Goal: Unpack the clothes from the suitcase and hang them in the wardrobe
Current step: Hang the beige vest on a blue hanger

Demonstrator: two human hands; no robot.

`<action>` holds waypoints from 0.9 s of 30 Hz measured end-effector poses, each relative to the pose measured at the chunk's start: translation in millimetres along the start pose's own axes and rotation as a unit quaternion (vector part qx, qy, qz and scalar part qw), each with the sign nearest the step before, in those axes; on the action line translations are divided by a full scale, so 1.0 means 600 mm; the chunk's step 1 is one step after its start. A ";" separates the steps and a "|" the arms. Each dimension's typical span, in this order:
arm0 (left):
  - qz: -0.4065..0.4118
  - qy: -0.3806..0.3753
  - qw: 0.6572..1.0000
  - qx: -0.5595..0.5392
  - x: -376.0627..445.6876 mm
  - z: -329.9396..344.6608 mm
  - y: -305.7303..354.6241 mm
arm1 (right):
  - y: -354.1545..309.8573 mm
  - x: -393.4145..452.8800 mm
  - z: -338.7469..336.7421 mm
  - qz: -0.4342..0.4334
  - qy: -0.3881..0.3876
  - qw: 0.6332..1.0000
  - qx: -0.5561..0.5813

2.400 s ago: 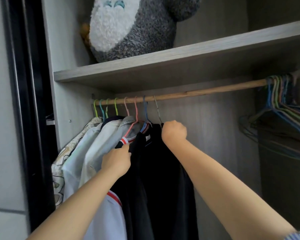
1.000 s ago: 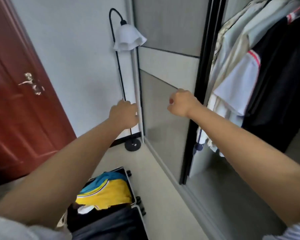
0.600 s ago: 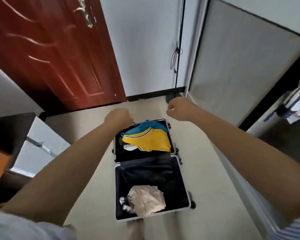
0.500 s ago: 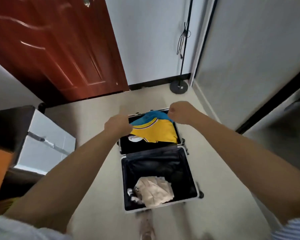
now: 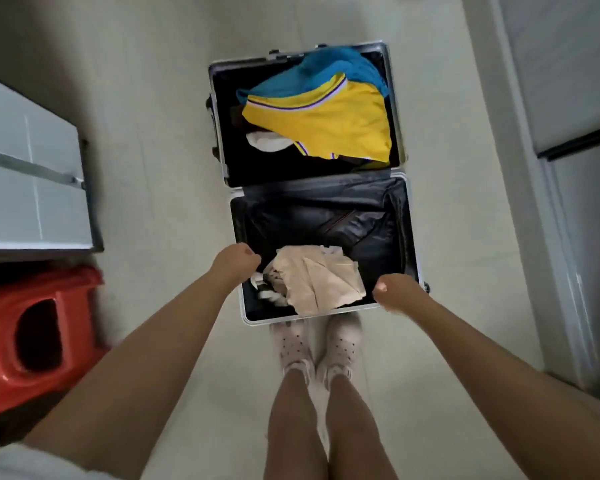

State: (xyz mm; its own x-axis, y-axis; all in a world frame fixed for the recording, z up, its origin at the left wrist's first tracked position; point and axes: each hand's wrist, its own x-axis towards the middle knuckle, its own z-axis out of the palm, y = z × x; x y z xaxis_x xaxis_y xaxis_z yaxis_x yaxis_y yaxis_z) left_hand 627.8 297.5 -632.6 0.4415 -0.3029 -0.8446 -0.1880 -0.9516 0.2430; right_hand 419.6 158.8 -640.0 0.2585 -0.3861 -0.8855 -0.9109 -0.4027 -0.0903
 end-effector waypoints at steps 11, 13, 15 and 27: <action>-0.064 -0.041 0.996 -0.042 0.326 0.351 -0.118 | 0.069 0.333 0.311 -0.020 0.003 0.997 0.070; -0.057 -0.006 0.996 -0.068 0.386 0.378 -0.136 | 0.069 0.376 0.338 -0.035 0.040 0.995 0.080; -0.040 0.008 0.997 -0.071 0.436 0.394 -0.147 | 0.072 0.415 0.358 -0.028 0.059 0.990 0.125; -0.013 -0.028 0.984 -0.175 0.409 0.355 -0.127 | 0.071 0.388 0.340 -0.019 0.017 0.992 0.127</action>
State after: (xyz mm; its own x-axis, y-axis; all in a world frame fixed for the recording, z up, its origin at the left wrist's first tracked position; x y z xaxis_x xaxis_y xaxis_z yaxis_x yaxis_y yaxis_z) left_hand 563.7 306.7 -959.7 0.3920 -0.2850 -0.8747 0.1402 -0.9212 0.3630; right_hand 375.6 220.9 -943.1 0.3007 -0.4042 -0.8638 -0.9509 -0.1971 -0.2388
